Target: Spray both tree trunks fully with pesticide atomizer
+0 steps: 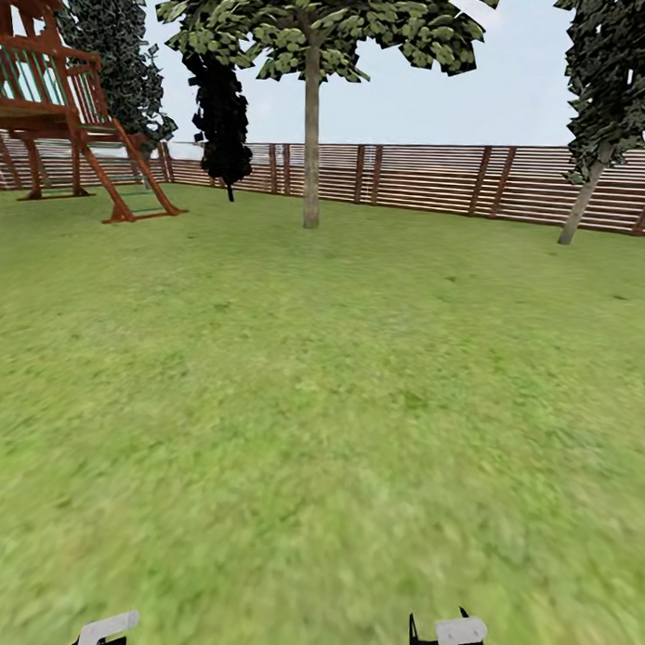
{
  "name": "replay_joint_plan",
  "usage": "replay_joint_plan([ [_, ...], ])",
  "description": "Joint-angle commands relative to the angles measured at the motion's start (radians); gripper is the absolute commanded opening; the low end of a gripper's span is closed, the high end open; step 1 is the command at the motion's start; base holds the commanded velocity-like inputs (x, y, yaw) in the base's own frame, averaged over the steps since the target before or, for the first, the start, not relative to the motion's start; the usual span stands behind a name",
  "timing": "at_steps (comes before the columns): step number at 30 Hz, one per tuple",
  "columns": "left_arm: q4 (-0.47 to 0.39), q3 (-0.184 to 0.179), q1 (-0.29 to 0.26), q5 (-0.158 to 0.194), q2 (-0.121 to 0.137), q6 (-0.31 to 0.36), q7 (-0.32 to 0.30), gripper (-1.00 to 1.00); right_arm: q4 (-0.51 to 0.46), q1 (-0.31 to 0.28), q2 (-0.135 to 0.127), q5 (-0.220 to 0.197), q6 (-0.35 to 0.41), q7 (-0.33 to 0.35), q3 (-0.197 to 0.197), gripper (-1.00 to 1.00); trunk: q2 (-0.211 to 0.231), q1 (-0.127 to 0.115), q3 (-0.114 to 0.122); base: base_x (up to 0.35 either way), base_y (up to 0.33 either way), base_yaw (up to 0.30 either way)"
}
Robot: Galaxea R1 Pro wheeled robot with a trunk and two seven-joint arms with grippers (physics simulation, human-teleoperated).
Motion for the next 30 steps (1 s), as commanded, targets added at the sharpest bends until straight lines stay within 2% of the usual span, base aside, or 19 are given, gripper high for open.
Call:
replay_joint_plan([
  [1, 0.0, 0.0, 0.0, 0.0, 0.0, 0.0, 0.0, -1.0, 0.0, 0.0, 0.0, 0.0, 0.0, 0.0, 0.0, 1.0, 0.0, 0.0, 0.0, 0.34, 0.0, 0.264],
  [8, 0.0, 0.0, 0.0, 0.003, 0.0, -0.001, 0.0, -1.0, 0.0, 0.0, 0.0, 0.0, 0.0, 0.0, 0.0, 1.0, 0.0, 0.0, -0.003, 0.153, 0.0, 0.208],
  [30, 0.0, 0.0, 0.0, 0.005, 0.0, 0.0, 0.0, -1.0, 0.0, 0.0, 0.0, 0.0, 0.0, 0.0, 0.0, 1.0, 0.0, 0.0, -0.008, 0.327, 0.0, 0.008],
])
